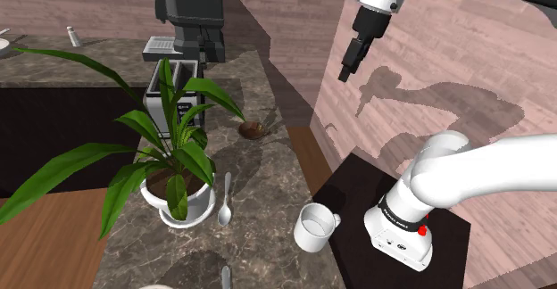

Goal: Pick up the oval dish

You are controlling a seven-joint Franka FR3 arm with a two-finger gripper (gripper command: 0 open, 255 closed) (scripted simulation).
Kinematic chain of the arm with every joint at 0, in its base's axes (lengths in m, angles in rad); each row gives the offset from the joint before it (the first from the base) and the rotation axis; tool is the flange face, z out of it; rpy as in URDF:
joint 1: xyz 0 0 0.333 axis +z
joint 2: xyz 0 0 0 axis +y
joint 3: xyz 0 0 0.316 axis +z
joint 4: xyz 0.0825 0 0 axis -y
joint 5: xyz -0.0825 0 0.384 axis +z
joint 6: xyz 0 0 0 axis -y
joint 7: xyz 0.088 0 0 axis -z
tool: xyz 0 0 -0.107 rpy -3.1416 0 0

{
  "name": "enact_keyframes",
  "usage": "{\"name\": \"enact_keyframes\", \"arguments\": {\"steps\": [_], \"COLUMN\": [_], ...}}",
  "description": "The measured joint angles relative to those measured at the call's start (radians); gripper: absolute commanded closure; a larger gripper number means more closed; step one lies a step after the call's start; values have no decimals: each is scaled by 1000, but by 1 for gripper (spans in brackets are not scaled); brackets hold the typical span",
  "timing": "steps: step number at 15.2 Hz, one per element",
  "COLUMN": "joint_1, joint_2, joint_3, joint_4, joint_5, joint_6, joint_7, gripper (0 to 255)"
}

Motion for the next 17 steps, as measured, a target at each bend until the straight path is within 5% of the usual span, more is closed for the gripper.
{"name": "enact_keyframes", "arguments": {"steps": [17], "joint_1": [12], "joint_2": [442], "joint_3": [-15], "joint_4": [-55], "joint_5": [52], "joint_6": [436], "joint_7": [-44], "gripper": [0]}}
